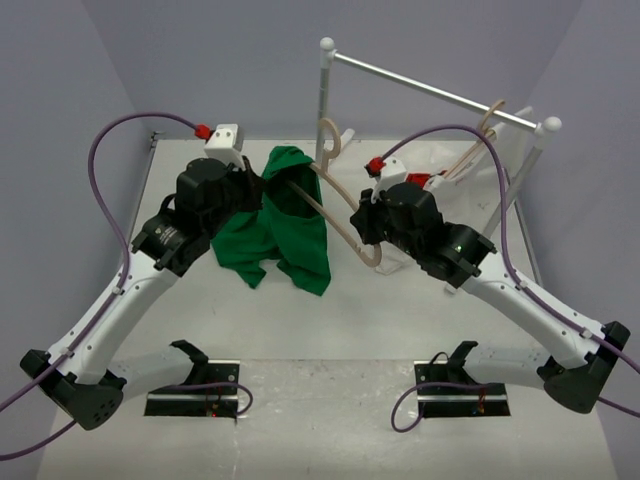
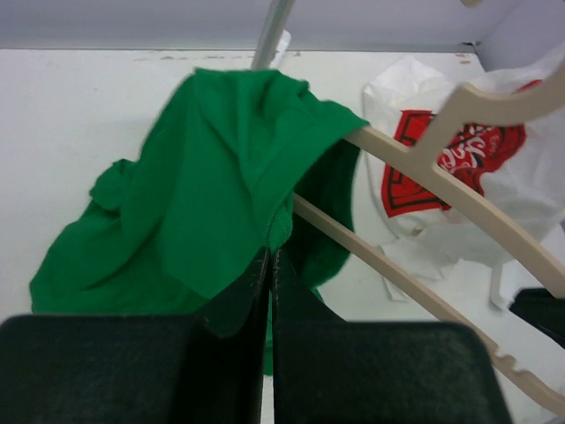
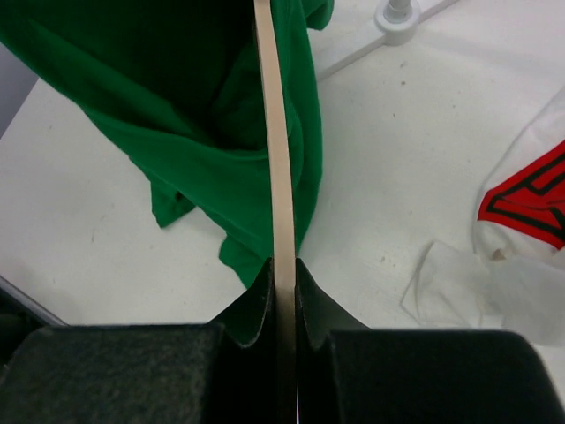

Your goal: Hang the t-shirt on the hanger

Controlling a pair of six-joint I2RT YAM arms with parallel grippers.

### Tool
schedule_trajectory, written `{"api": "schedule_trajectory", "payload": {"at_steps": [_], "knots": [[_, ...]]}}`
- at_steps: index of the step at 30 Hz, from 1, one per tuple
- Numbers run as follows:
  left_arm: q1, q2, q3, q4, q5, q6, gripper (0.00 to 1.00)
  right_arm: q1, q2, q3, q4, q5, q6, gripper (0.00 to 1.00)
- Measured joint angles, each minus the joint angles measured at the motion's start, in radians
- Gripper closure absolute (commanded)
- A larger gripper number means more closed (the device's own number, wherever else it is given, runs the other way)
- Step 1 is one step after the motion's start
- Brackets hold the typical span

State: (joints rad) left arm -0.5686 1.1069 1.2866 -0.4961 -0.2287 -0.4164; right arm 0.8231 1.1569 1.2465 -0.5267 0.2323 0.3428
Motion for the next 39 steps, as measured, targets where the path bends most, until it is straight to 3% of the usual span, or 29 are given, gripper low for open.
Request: {"api": "schedule_trajectory", "payload": {"at_steps": [9, 16, 24, 25, 27, 29, 32, 35, 39], "knots": [[-0.034, -0.034, -0.063, 0.089, 0.226, -0.035, 1.00, 0.042, 0.049, -0.026, 0.287, 0.065, -0.036, 1.00], [-0.139, -0.072, -0.129, 0.252, 0.444, -0.045, 1.00, 0.046, -0.057, -0.188, 0.592, -0.111, -0.065, 1.00], [-0.185, -0.085, -0.238, 0.367, 0.552, -0.037, 1.00, 0.027, -0.104, -0.267, 0.700, -0.287, -0.051, 1.00], [-0.187, -0.089, -0.238, 0.361, 0.543, -0.033, 0.82, 0.025, -0.113, -0.290, 0.717, -0.286, -0.048, 1.00], [-0.197, -0.104, -0.228, 0.313, 0.489, -0.022, 0.35, 0.018, -0.139, -0.336, 0.733, -0.282, -0.045, 1.00], [-0.208, -0.118, -0.198, 0.225, 0.354, -0.013, 0.13, 0.012, -0.179, -0.391, 0.745, -0.272, -0.045, 1.00], [-0.213, -0.134, -0.135, 0.105, 0.091, -0.015, 0.05, 0.005, -0.257, -0.476, 0.758, -0.263, -0.051, 1.00], [-0.210, -0.142, -0.067, 0.016, -0.151, -0.018, 0.08, 0.005, -0.337, -0.542, 0.759, -0.258, -0.065, 1.00], [-0.196, -0.113, -0.002, -0.009, -0.317, -0.018, 0.09, 0.004, -0.444, -0.607, 0.750, -0.256, -0.083, 1.00]]}}
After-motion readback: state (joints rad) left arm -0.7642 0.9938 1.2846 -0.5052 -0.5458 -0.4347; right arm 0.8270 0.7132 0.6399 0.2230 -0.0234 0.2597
